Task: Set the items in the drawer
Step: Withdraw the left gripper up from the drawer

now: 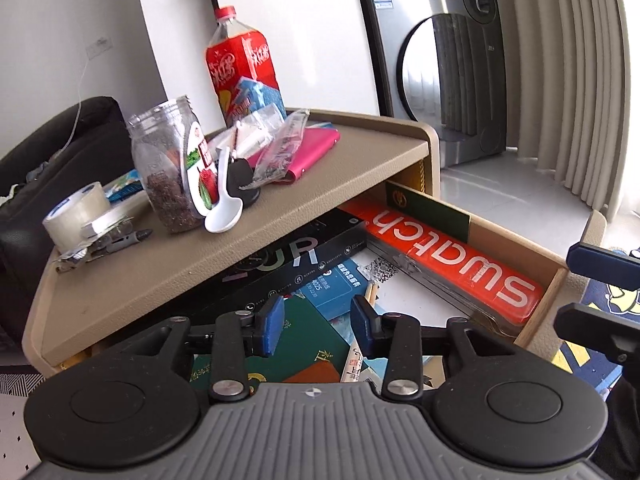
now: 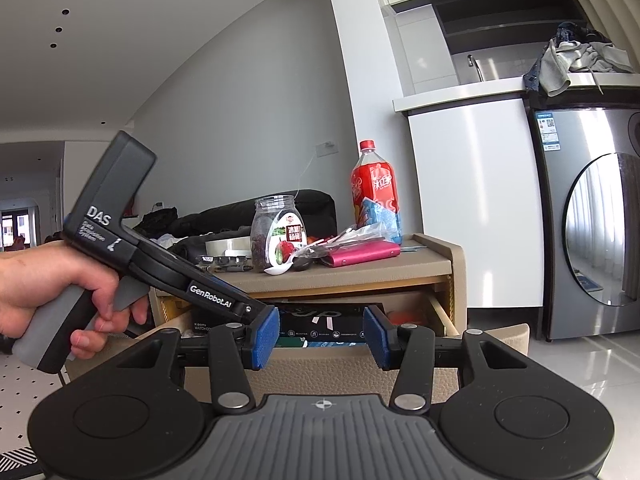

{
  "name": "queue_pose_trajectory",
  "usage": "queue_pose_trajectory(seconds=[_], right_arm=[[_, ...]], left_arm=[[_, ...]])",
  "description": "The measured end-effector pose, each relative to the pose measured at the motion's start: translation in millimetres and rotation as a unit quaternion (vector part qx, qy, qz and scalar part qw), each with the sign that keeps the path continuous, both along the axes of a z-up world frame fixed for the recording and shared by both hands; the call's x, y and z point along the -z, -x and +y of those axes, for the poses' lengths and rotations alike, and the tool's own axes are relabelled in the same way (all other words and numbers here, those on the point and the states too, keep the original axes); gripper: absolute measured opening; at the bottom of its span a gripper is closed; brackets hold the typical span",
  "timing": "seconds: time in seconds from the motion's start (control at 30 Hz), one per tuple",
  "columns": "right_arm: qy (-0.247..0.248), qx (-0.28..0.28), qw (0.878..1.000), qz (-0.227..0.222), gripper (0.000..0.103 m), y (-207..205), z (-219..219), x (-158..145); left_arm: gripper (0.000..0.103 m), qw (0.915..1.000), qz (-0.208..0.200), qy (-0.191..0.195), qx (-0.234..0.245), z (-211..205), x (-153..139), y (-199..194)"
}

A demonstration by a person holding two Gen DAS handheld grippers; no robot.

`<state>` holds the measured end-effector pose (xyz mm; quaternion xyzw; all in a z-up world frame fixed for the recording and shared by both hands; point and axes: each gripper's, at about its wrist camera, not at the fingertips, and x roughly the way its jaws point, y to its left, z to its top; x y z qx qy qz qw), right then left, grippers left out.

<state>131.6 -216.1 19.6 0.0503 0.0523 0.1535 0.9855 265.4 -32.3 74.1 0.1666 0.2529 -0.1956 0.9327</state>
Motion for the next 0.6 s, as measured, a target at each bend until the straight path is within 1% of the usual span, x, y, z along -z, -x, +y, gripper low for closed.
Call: queue_pose_trajectory(seconds=[0.07, 0.13, 0.27, 0.4, 0.5, 0.6], right_arm=[[-0.001, -0.001, 1.000, -0.001, 0.051, 1, 0, 0], [0.001, -0.002, 1.000, -0.002, 0.051, 3, 1, -1], [0.006, -0.003, 1.000, -0.005, 0.051, 4, 3, -1], [0.008, -0.003, 1.000, -0.005, 0.051, 5, 5, 0], [0.010, -0.003, 1.000, -0.004, 0.051, 6, 6, 0], [0.010, -0.006, 1.000, -0.002, 0.051, 7, 9, 2]], left_arm=[[0.052, 0.9996, -0.025, 0.009, -0.010, 5, -4, 14], [0.055, 0.9982, -0.048, 0.023, -0.029, 13, -7, 27], [0.055, 0.9929, -0.082, 0.062, -0.060, 28, -10, 50], [0.058, 0.9848, -0.108, 0.101, -0.092, 39, -5, 73], [0.063, 0.9768, -0.125, 0.133, -0.112, 45, -1, 91], [0.069, 0.9695, -0.148, 0.145, -0.132, 44, 3, 108]])
